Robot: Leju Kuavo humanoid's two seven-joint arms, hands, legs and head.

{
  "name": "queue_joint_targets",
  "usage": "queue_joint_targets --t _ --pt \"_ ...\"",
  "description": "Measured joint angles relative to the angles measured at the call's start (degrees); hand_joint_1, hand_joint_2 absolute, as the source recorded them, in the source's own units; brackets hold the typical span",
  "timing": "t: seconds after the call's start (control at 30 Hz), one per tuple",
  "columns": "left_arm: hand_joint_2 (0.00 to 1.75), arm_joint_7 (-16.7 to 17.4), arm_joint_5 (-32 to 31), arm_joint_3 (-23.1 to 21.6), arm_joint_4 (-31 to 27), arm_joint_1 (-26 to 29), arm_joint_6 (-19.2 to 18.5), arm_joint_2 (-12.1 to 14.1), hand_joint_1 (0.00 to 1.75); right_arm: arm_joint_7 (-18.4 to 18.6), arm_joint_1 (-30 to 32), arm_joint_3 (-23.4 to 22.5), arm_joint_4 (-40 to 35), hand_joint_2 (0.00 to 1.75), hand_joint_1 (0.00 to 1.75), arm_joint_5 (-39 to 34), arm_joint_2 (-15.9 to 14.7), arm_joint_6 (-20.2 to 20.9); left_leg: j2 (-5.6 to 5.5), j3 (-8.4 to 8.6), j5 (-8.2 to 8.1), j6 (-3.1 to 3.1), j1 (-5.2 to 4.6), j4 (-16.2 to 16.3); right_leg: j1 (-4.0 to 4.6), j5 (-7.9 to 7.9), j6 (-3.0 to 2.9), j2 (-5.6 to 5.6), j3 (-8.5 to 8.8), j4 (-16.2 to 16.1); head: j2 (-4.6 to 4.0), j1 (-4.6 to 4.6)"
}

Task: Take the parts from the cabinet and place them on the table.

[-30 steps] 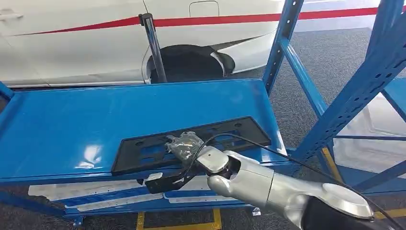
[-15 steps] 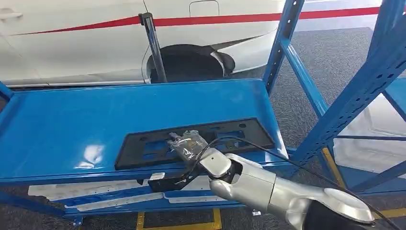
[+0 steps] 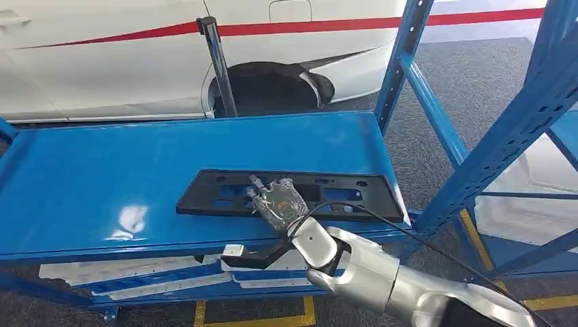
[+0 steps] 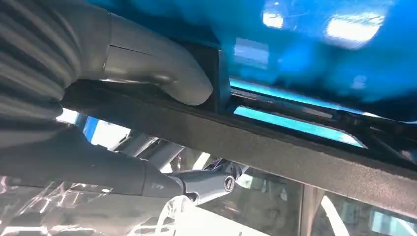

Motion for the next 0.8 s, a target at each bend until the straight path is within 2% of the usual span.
queue_joint_targets --t 0.5,0.53,0.6,0.7,0.73,0.8 --pt "1.75 0.0 0.0 0.0 0.0 0.0 0.0 0.0 0.00 0.0 0.6 -1.6 -0.8 1.75 1.75 0.2 -0.2 0.0 0.00 -0.12 0.00 0.00 0.00 0.0 0.00 0.00 0.00 0.00 -0.14 0.0 0.00 0.00" --pt "1.75 0.0 0.0 0.0 0.0 0.0 0.0 0.0 0.00 0.0 0.5 -1.6 -0.9 1.75 1.75 1.6 -0.2 0.5 0.00 -0.14 0.00 0.00 0.00 0.0 0.00 0.00 0.00 0.00 -0.14 0.0 0.00 0.00" --pt "1.75 0.0 0.0 0.0 0.0 0.0 0.3 0.0 0.00 -0.7 0.1 -1.5 -2.1 1.75 1.75 6.3 -0.4 3.8 0.00 -0.16 0.00 0.00 0.00 0.0 0.00 0.01 0.00 0.00 -0.18 0.0 0.00 0.00" --pt "1.75 0.1 0.0 0.0 0.0 -0.1 0.3 0.0 0.00 -1.7 -0.5 -1.7 -4.2 1.75 1.75 4.9 -0.4 9.5 0.00 -0.15 0.00 0.00 0.00 0.0 0.00 0.01 0.00 0.01 -0.17 0.0 0.00 0.00" --pt "1.75 0.1 0.0 0.0 0.0 -0.1 0.3 0.0 0.00 -1.8 -0.5 -1.8 -4.5 1.75 1.75 3.8 -0.4 10.5 0.00 -0.16 0.00 0.00 0.00 0.0 0.00 0.01 0.00 0.01 -0.18 0.0 0.00 0.00" --pt "1.75 0.4 0.0 0.0 0.0 -0.1 0.3 0.0 0.00 -1.0 -0.5 -1.8 -5.3 1.75 1.75 4.5 -0.5 9.9 0.00 -0.17 0.00 0.00 0.00 0.0 0.00 0.01 0.00 0.01 -0.19 0.0 0.00 0.00"
